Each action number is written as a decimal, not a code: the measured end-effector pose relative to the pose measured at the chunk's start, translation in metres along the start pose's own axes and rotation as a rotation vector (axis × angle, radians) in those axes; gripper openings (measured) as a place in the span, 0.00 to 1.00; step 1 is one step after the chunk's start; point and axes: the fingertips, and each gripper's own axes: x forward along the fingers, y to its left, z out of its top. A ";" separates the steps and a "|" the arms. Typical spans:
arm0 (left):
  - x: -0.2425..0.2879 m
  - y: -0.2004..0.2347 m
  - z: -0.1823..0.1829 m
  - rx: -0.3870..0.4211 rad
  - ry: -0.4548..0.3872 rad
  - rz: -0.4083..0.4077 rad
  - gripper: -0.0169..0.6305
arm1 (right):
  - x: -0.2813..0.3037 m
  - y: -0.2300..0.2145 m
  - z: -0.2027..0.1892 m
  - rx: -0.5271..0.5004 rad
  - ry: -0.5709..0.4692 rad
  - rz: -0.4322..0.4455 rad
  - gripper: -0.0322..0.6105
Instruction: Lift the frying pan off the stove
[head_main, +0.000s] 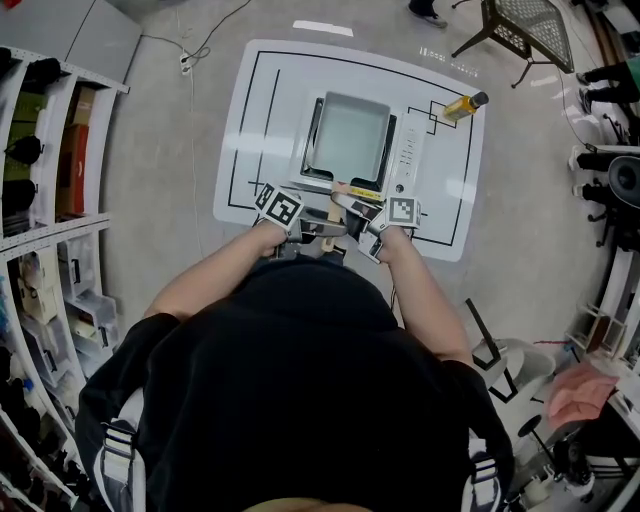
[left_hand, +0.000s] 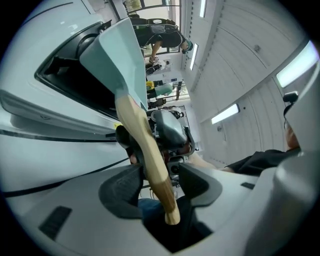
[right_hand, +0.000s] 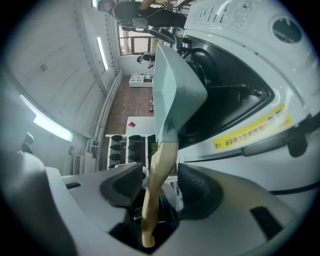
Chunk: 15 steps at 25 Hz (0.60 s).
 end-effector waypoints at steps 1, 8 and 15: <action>0.001 0.000 0.000 -0.006 -0.001 -0.008 0.37 | 0.001 -0.001 0.000 0.004 0.007 0.008 0.39; 0.000 -0.006 -0.005 -0.009 0.024 -0.034 0.28 | 0.004 0.007 0.000 0.026 0.024 0.053 0.32; 0.000 -0.003 -0.007 -0.009 0.027 -0.035 0.24 | 0.006 0.005 0.000 0.033 0.036 0.085 0.31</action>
